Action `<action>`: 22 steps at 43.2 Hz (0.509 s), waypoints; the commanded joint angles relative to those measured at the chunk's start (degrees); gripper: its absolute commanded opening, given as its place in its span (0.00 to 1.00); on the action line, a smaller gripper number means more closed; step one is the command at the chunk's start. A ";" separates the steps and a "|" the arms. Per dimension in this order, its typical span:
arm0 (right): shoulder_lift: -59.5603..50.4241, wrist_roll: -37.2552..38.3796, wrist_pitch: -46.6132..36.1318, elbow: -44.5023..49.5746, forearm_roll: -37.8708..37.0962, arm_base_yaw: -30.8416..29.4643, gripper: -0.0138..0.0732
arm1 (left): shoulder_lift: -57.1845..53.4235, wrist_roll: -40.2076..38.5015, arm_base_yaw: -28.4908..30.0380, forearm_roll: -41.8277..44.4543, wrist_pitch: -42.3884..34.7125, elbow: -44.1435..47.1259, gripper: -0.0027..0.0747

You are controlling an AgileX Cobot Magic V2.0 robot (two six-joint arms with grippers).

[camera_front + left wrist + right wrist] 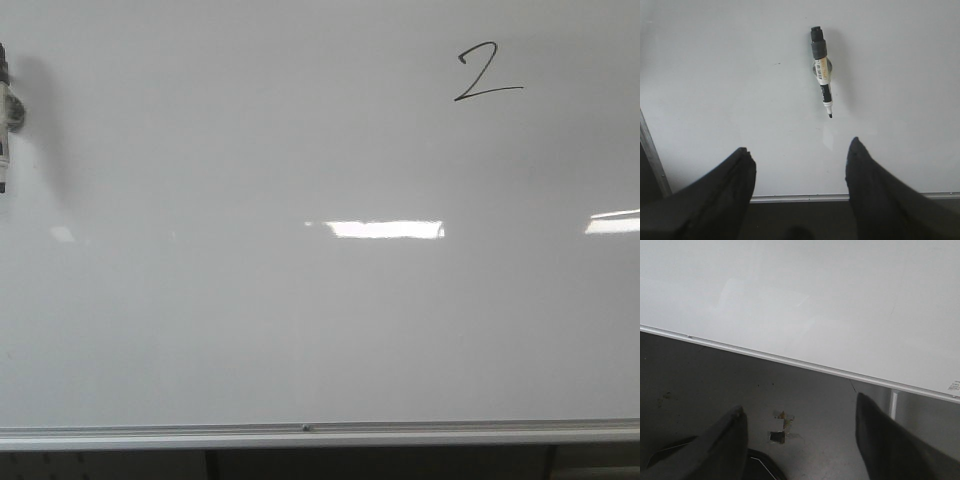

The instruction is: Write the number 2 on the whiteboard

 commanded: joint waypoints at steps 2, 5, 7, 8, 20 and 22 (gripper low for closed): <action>-4.53 0.02 -5.10 1.40 -0.67 -0.35 0.72 | -2.85 0.45 0.01 -0.44 -2.63 0.80 0.55; -6.86 0.02 -6.84 3.28 -0.71 -0.35 0.72 | -4.01 0.45 0.01 -0.44 -2.96 2.52 0.55; -8.03 0.02 -8.04 4.44 -0.83 -0.35 0.72 | -4.51 0.45 0.01 -0.44 -3.10 3.62 0.55; -8.71 0.02 -8.54 4.85 -0.95 -0.35 0.72 | -4.67 0.45 0.01 -0.44 -3.23 4.31 0.55; -10.13 0.02 -11.50 6.37 -2.64 -0.35 0.72 | -4.84 0.45 0.01 -0.44 -7.40 8.92 0.55; -10.13 0.02 -11.61 6.37 -2.64 -0.35 0.72 | -4.84 0.45 0.01 -0.44 -8.02 9.17 0.55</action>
